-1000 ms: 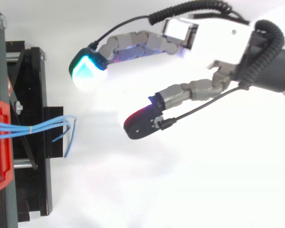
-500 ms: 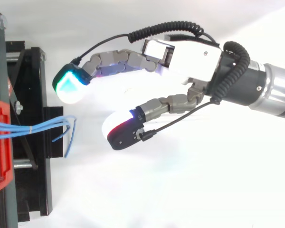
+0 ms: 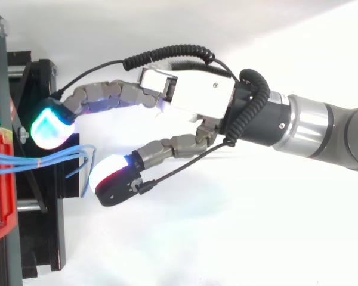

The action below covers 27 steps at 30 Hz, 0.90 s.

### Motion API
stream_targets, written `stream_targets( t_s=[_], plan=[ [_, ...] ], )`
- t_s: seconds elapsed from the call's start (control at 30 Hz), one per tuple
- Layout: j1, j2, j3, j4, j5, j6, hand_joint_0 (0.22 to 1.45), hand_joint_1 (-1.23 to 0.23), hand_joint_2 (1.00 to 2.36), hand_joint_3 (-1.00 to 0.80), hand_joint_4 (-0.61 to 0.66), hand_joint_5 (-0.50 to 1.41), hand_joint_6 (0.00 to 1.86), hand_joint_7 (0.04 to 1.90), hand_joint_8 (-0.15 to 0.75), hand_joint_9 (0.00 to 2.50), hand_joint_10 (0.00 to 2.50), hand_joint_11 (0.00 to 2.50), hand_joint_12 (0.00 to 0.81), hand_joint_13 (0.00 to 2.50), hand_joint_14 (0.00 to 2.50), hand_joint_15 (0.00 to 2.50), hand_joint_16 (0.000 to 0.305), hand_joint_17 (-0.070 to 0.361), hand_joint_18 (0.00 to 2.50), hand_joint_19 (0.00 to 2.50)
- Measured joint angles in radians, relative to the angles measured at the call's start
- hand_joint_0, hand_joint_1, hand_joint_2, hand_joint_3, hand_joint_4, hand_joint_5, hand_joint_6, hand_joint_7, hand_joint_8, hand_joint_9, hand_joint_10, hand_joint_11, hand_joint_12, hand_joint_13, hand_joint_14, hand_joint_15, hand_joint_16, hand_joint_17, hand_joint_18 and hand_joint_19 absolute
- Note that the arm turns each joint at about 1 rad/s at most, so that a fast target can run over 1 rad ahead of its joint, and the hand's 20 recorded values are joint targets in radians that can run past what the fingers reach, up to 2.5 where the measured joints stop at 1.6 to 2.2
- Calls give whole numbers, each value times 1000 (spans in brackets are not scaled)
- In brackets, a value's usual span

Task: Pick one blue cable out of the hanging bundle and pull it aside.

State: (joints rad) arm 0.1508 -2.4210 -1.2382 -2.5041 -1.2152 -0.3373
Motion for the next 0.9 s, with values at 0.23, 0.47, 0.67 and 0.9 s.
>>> stream_targets(
  t_s=[0.23,0.47,0.67,0.9],
  plan=[
    [11,-26,12,9,-3,7,533,-635,1000,-494,116,-223,501,674,204,493,4,94,225,412,5,131,33,74,250,180],
    [21,-40,25,-3,-17,41,532,-632,1000,-489,135,-213,501,687,207,501,2,98,226,424,5,138,33,74,261,191],
    [23,-40,26,-3,-26,50,532,-629,1001,-491,152,-204,501,704,212,508,3,105,230,435,6,142,33,74,264,196],
    [16,-40,27,-7,-36,79,531,-625,1001,-493,181,-180,502,774,215,521,4,120,230,438,6,148,33,74,267,206]
  ],
)
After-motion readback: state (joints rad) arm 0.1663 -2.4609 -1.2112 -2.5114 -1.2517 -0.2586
